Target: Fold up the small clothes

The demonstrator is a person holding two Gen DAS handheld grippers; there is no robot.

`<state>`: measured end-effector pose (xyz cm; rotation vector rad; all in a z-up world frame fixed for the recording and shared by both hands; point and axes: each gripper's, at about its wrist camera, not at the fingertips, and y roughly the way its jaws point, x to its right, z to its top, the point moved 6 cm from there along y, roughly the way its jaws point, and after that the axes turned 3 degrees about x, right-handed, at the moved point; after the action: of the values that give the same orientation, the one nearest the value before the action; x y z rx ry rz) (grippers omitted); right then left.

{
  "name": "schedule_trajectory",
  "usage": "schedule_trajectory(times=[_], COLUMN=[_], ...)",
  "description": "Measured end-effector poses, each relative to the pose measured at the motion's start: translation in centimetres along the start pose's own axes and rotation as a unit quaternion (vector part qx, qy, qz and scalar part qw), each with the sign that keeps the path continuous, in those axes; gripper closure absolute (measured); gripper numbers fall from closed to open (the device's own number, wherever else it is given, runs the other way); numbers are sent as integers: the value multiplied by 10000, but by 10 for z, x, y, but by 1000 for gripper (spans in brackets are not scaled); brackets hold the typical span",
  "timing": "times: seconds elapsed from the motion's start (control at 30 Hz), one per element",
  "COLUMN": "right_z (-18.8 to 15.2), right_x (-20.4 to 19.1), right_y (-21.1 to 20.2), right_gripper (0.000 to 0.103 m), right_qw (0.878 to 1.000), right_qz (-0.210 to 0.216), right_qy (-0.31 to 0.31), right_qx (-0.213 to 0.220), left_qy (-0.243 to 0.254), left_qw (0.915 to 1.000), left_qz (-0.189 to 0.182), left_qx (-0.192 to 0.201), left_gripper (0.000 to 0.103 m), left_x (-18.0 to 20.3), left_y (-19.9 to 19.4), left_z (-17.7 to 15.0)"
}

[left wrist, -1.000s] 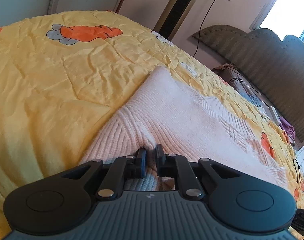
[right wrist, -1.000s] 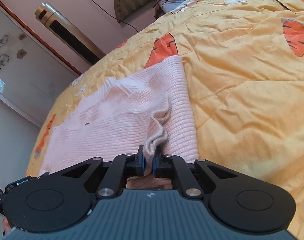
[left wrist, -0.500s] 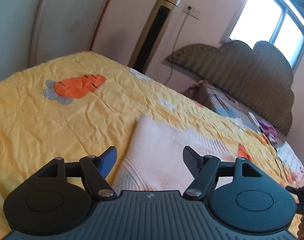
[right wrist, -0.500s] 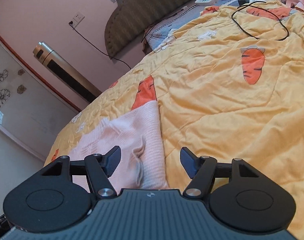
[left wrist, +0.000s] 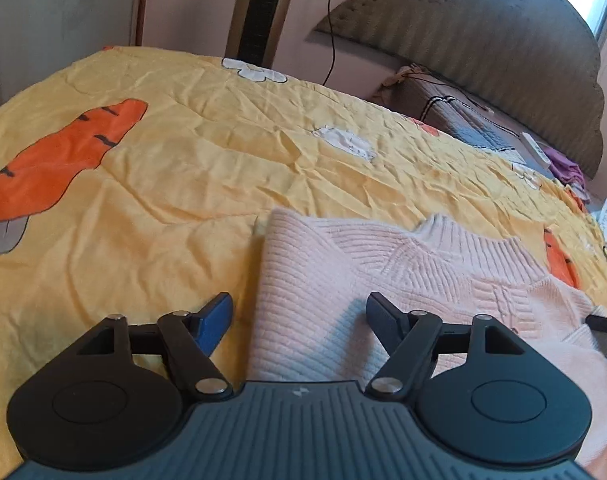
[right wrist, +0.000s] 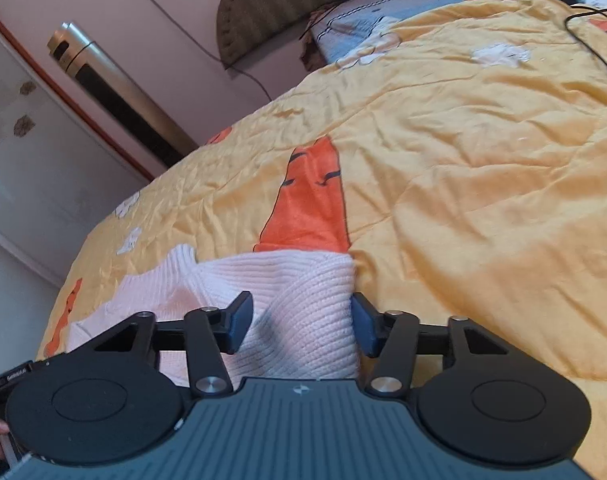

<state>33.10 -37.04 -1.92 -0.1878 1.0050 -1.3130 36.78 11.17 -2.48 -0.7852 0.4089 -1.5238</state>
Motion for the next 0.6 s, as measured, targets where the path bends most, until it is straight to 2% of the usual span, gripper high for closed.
schedule_trajectory(times=[0.03,0.07,0.1,0.17,0.23,0.27,0.33,0.4,0.5,0.53,0.57,0.6], right_z=[-3,-5,-4,1,4,2,-6,-9,-10,-10,-11,-13], right_x=[-1,-3,-1,1,-2,2,29,37,27,24,22,20], right_y=[6,8,8,-1,-23,-28,-14,-12,-11,-12,-14,-19], right_gripper=[74,75,78,81,83,84,88,86,80,66,60,55], right_qw=[9998,9997,9999,9997,9976,9967,9981,9954,9958,9966,9970,9974], right_qz=[-109,-90,-75,33,282,329,-88,104,119,26,-81,-87], right_qy=[-142,-210,-135,71,117,173,374,728,684,585,530,470], right_qx=[-33,15,55,238,624,727,491,612,596,585,556,530], left_qy=[94,35,-22,158,358,261,-54,104,392,376,301,211], left_qw=[9999,9999,10000,9995,9984,9986,9994,9992,9981,9981,9985,9989], left_qz=[99,73,72,232,421,427,318,351,431,450,443,403], left_qx=[67,89,63,114,105,174,148,154,188,161,125,97], left_gripper=[71,84,89,90,90,90,90,89,77,63,39,29], left_x=[2,3,5,11,10,6,-1,2,7,5,2,-2], left_y=[4,6,4,-2,3,6,6,5,-7,-14,-22,-30], left_z=[2,5,8,11,6,6,7,7,4,2,-2,-7])
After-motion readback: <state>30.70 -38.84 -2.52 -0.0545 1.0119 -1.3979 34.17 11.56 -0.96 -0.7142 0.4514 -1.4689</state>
